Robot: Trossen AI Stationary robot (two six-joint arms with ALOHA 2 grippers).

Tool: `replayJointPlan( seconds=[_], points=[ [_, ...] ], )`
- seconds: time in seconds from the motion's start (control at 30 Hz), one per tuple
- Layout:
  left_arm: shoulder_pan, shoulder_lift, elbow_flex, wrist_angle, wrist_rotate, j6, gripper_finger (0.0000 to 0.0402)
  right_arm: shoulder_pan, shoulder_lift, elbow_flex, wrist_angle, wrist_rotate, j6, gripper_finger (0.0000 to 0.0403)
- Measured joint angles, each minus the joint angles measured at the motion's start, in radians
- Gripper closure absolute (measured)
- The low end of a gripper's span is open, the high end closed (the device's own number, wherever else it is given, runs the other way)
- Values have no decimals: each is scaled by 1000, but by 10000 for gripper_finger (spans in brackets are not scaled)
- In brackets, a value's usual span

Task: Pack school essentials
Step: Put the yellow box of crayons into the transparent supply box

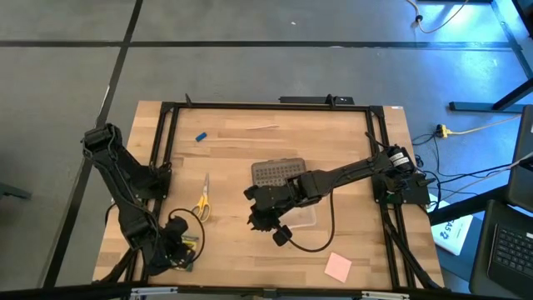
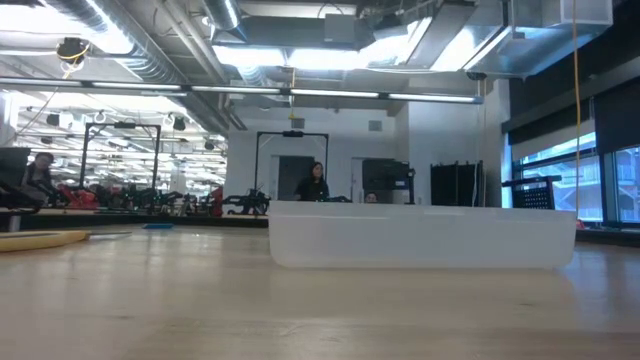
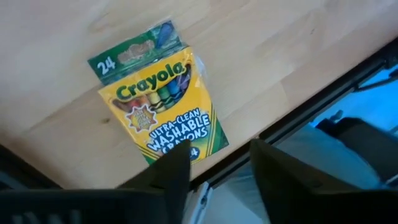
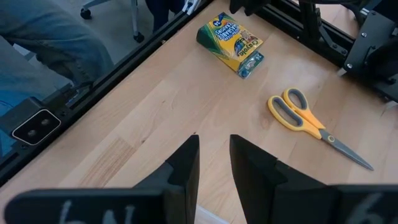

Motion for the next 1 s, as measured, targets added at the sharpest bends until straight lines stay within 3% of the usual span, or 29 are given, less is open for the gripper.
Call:
replayJointPlan(
  seconds=[0.27, 0.47, 1.0],
  points=[
    [33, 0, 0, -24, 24, -14, 105, 0, 0, 0, 0, 0, 0, 311],
    [112, 45, 0, -34, 108, 59, 16, 0, 0, 0, 0, 0, 0, 311],
    [51, 126, 0, -14, 164, -77, 3, 0, 0, 0, 0, 0, 0, 311]
  ],
)
